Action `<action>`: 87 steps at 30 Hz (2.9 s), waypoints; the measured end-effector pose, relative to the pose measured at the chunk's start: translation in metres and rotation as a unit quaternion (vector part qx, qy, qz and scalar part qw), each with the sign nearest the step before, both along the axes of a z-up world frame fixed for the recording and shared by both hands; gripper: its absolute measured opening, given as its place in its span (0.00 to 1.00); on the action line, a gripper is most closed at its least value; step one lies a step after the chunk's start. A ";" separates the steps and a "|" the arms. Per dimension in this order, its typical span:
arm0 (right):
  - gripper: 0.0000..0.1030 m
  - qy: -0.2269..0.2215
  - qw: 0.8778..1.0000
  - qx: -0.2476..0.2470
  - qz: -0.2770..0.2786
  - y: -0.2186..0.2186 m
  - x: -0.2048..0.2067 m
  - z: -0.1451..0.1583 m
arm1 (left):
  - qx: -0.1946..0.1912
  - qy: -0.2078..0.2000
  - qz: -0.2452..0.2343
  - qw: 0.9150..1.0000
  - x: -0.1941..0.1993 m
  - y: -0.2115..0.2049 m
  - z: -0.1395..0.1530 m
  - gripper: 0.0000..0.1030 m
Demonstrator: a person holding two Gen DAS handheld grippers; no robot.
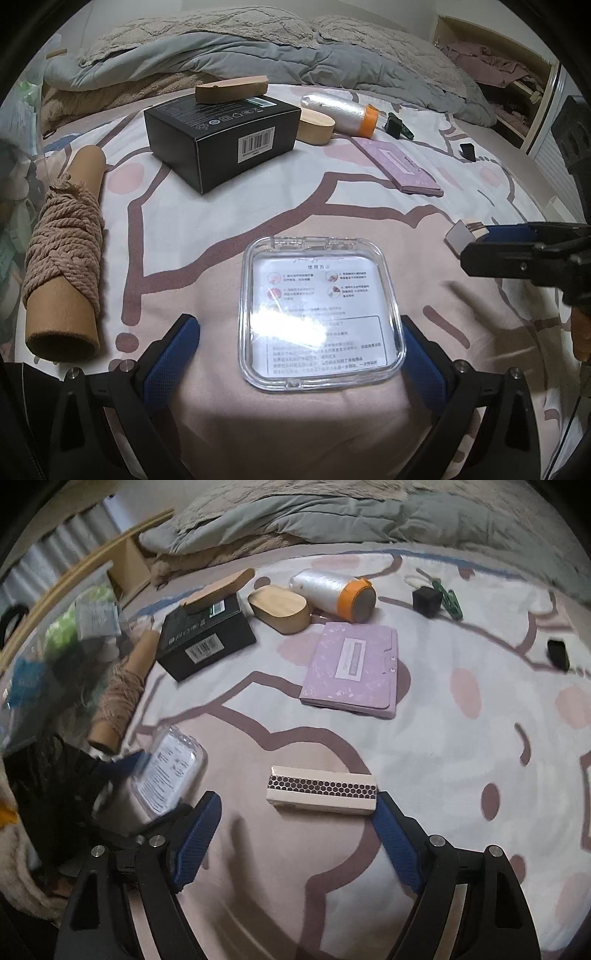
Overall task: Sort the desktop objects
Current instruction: 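Grasp and lift the matchbox with the right tool while the left tool hovers over the case, then close the left tool on the clear square case and lift it while the right tool holds the matchbox, then carry the clear case and matchbox in both tools toward the clear storage box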
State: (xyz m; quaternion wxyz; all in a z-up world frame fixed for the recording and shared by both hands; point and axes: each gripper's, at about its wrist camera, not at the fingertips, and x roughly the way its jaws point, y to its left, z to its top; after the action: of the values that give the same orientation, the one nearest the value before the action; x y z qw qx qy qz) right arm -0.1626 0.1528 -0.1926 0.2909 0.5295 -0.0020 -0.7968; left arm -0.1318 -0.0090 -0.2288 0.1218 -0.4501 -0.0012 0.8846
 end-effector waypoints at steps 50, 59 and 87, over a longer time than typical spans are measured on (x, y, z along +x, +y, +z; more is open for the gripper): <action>0.54 0.103 0.990 0.026 0.093 -0.016 0.024 0.006 | -0.016 0.060 0.000 0.998 0.008 0.004 0.057 0.72; 0.54 0.171 0.978 -0.021 0.117 -0.030 0.026 0.077 | 0.027 0.110 -0.019 0.993 0.006 -0.016 0.128 0.72; 0.54 0.211 0.954 -0.101 0.189 -0.082 0.059 0.185 | -0.012 0.139 0.206 0.968 -0.031 -0.222 0.288 0.72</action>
State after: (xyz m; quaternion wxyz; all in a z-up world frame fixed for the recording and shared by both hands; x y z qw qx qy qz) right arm -0.1037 0.0709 -0.0081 0.4815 0.3082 0.0790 -0.8166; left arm -0.1628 -0.2307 0.0594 -0.0698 -0.3140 -0.0661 0.9445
